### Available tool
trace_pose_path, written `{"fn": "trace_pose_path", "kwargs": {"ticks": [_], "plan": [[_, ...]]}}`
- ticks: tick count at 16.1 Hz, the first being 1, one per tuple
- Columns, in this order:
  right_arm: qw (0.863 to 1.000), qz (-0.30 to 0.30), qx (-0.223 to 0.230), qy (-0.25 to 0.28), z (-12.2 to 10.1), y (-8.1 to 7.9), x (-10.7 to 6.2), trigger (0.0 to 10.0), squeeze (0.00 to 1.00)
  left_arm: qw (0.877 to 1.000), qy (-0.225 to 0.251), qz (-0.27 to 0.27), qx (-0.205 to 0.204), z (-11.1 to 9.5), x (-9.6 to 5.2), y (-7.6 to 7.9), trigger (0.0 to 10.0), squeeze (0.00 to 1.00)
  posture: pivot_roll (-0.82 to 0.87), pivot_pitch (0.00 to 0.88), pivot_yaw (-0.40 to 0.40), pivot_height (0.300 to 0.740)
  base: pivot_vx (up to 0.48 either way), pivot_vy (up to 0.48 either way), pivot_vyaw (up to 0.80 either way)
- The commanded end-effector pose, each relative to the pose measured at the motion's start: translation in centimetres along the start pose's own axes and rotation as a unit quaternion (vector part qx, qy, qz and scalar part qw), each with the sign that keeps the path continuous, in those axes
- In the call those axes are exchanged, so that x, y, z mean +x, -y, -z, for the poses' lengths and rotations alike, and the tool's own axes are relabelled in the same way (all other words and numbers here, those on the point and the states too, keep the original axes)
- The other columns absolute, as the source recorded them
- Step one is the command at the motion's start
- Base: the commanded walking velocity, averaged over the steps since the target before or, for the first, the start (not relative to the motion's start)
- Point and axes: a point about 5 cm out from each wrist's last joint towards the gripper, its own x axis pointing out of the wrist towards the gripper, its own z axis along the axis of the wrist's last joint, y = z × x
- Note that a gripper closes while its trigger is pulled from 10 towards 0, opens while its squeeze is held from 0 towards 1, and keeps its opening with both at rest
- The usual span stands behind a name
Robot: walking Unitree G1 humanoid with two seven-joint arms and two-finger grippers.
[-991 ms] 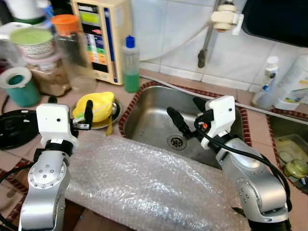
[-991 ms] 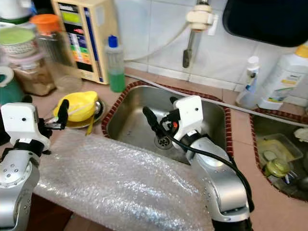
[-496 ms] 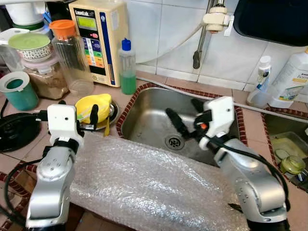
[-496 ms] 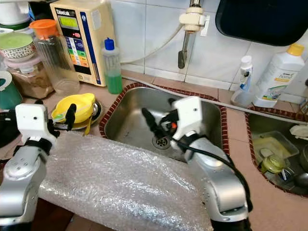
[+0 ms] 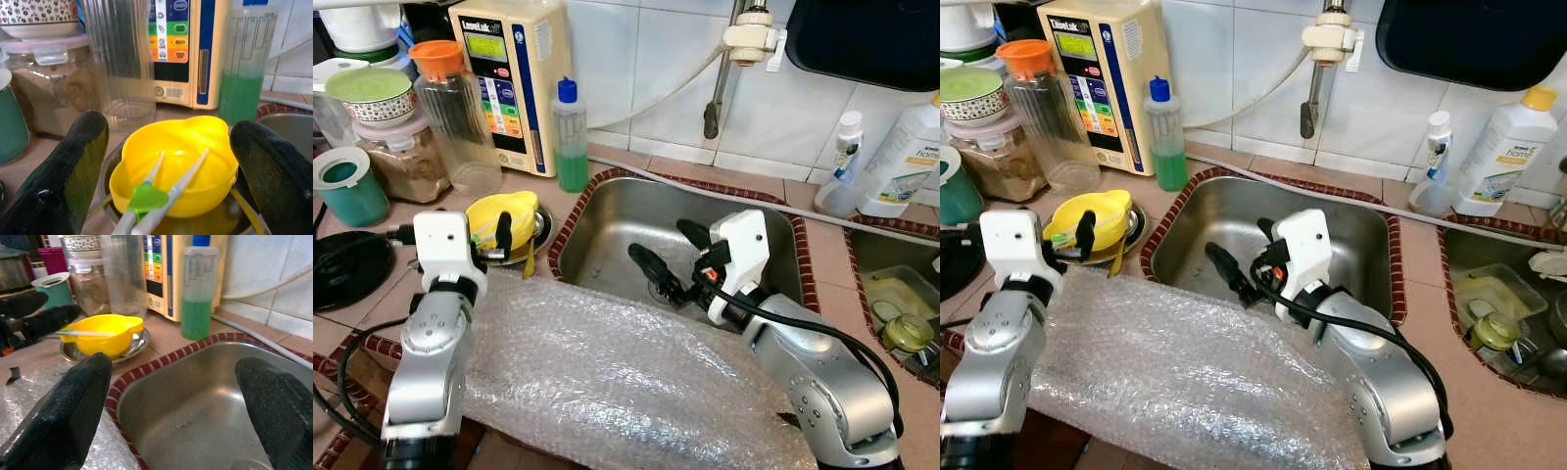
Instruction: Kitchen organization
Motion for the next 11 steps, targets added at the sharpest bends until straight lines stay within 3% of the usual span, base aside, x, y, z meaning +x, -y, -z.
{"fn": "trace_pose_path", "kwargs": {"ticks": [1,2,4,5,6,7,11], "plan": [[1.0,0.009,-0.002,0.002,-0.3,0.2,-0.2,10.0,0.0,1.0,0.0,-0.006,-0.002,0.0,0.2,-0.3,10.0,0.0,0.06,0.0,-0.023,0.74,0.0,0.0,0.0],[1.0,0.012,-0.007,0.006,-0.6,0.1,-0.2,10.0,0.0,1.0,-0.006,0.009,-0.008,0.3,0.2,0.1,10.0,0.0,0.06,0.0,-0.022,0.74,0.0,0.0,0.0],[0.998,0.021,-0.059,0.003,-0.7,0.2,-0.1,10.0,0.0,1.0,-0.004,0.013,-0.012,0.4,0.2,0.1,10.0,0.0,0.05,0.0,-0.022,0.74,0.0,0.0,0.0],[0.998,0.033,-0.056,-0.006,-0.6,0.4,0.0,10.0,0.0,1.0,-0.006,0.008,-0.016,0.5,0.3,-0.1,10.0,0.0,0.05,0.0,-0.023,0.74,0.0,0.0,0.0],[1.0,-0.014,-0.017,-0.015,-0.5,-0.1,-0.1,10.0,0.0,1.0,-0.008,0.01,-0.016,0.6,0.4,0.0,10.0,0.0,0.05,0.0,-0.025,0.74,0.0,0.0,0.0],[1.0,-0.018,0.001,-0.019,-0.5,-0.1,-0.2,10.0,0.0,1.0,-0.013,0.01,-0.018,0.9,0.5,0.0,10.0,0.0,0.05,0.0,-0.025,0.74,0.0,0.0,0.0],[0.999,-0.006,-0.035,-0.007,-0.7,0.0,-0.3,10.0,0.0,0.999,-0.023,0.016,-0.023,1.4,0.4,0.2,10.0,0.0,0.04,0.0,-0.023,0.74,0.0,0.0,0.0]]}}
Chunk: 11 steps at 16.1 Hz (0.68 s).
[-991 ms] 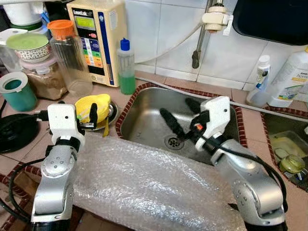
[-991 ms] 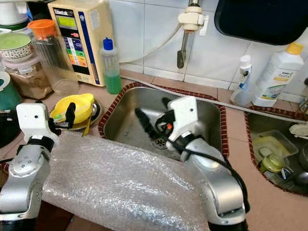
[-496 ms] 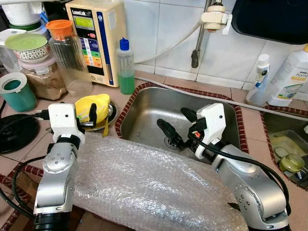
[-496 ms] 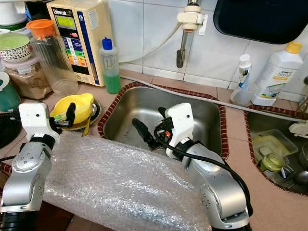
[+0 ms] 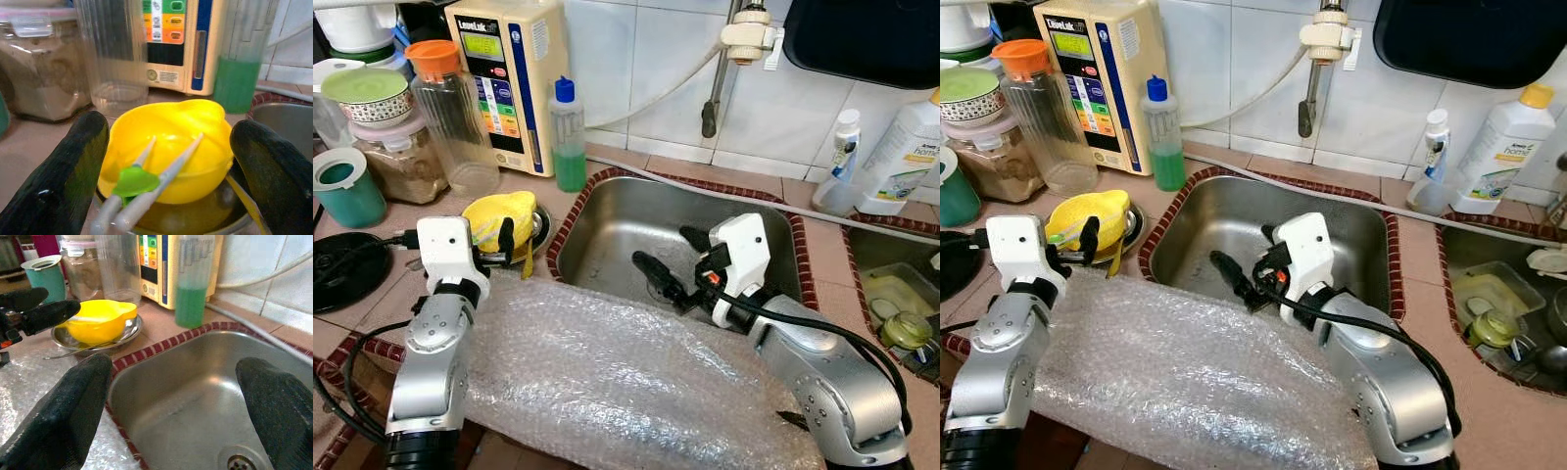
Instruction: Kitchen organization
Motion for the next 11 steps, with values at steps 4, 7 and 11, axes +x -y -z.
{"fn": "trace_pose_path", "kwargs": {"ticks": [4,7,11], "plan": [[1.0,0.007,-0.016,0.016,-0.83,-0.38,0.0,10.0,0.0,1.0,-0.004,0.012,-0.003,0.29,0.22,0.25,10.0,0.0,0.04,0.0,-0.022,0.74,0.0,0.0,0.0],[1.0,0.006,0.009,0.013,-0.85,-0.22,-0.03,10.0,0.0,1.0,-0.005,0.016,-0.008,0.29,0.59,0.43,7.3,0.0,0.04,0.0,-0.025,0.74,0.0,0.0,0.0],[0.998,-0.048,0.009,-0.033,-0.02,-0.88,-0.65,10.0,0.0,1.0,-0.001,0.014,-0.014,0.1,0.87,0.46,0.0,0.0,0.03,0.0,-0.024,0.74,0.0,0.0,0.0]]}}
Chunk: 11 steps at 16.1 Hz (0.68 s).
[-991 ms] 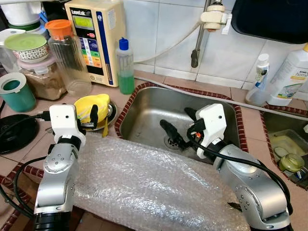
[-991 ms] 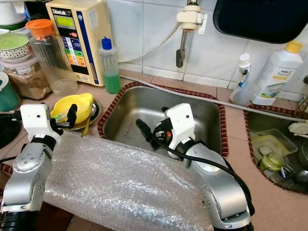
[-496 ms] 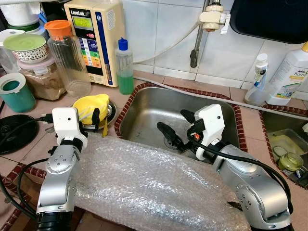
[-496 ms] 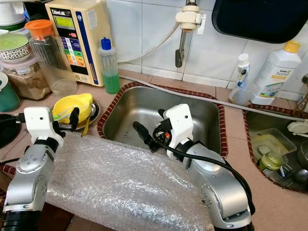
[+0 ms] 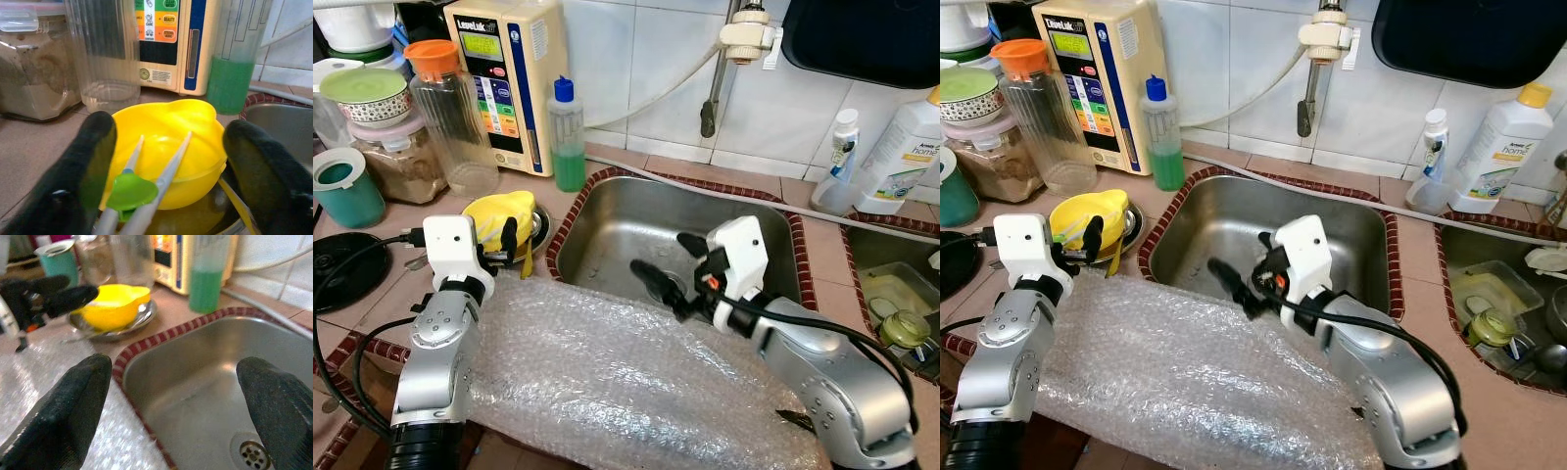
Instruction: Kitchen organization
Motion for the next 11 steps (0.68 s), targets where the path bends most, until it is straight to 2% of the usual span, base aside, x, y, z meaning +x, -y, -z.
{"fn": "trace_pose_path", "kwargs": {"ticks": [1,11], "plan": [[1.0,-0.025,-0.006,-0.001,-0.2,-0.6,-0.2,10.0,0.0,1.0,0.001,0.003,-0.005,-0.1,0.3,0.2,0.0,0.0,0.03,0.0,-0.024,0.74,0.0,0.0,0.0],[0.995,-0.091,-0.004,-0.033,0.1,-1.9,-0.7,10.0,0.0,1.0,-0.003,-0.022,0.0,-0.1,0.3,-0.5,0.0,0.0,0.03,0.0,-0.031,0.74,0.0,0.0,0.0]]}}
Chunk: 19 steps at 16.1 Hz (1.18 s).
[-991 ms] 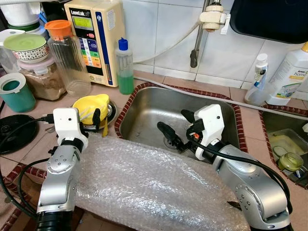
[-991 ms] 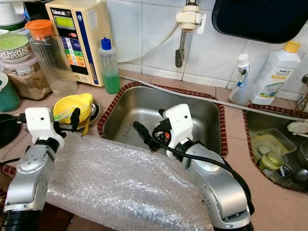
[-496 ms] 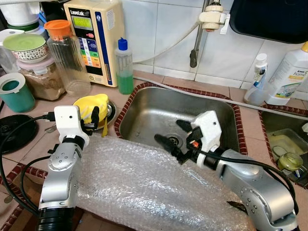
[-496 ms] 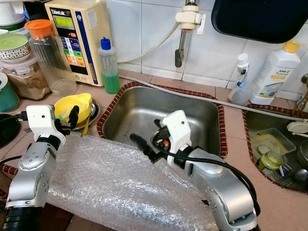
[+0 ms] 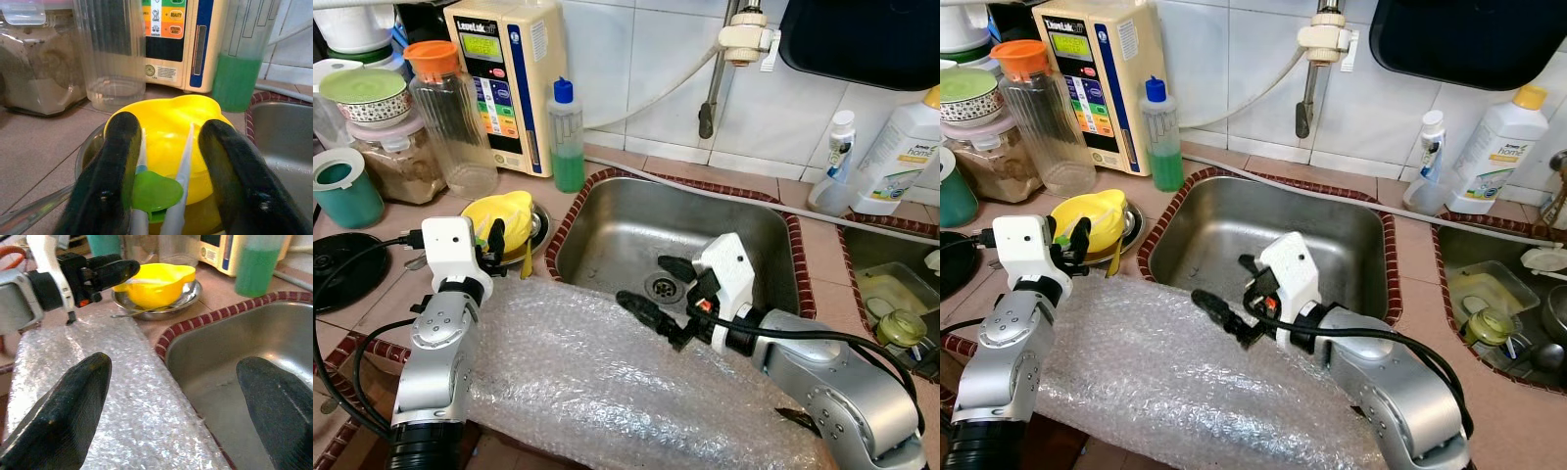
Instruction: Kitchen organization
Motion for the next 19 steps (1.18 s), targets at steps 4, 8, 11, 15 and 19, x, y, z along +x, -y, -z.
{"fn": "trace_pose_path", "kwargs": {"ticks": [4,8,11,15,19], "plan": [[0.999,-0.044,0.0,-0.015,0.2,-1.0,-0.4,10.0,0.0,0.999,0.003,-0.034,0.013,-0.9,0.5,-0.9,0.0,0.0,0.03,0.0,-0.029,0.74,0.0,0.0,0.0],[0.998,-0.059,0.002,-0.02,0.3,-1.4,-0.5,10.0,0.0,0.999,0.006,-0.037,0.013,-1.1,0.5,-1.0,0.0,0.0,0.03,0.0,-0.028,0.74,0.0,0.0,0.0],[0.997,-0.067,0.004,-0.024,0.4,-1.5,-0.5,10.0,0.0,0.999,0.006,-0.039,0.011,-1.2,0.5,-0.9,0.0,0.0,0.03,0.0,-0.028,0.74,0.0,0.0,0.0],[0.997,-0.068,0.005,-0.024,0.4,-1.6,-0.4,10.0,0.0,0.998,-0.001,-0.055,0.021,-1.3,0.5,-1.3,0.0,0.0,0.04,0.0,-0.025,0.74,0.0,0.0,0.0],[0.997,-0.069,0.01,-0.019,0.5,-1.7,-0.3,10.0,0.0,0.997,0.03,-0.07,0.028,-2.8,0.6,-1.8,0.0,0.0,0.04,0.0,-0.022,0.74,0.0,0.0,0.0]]}}
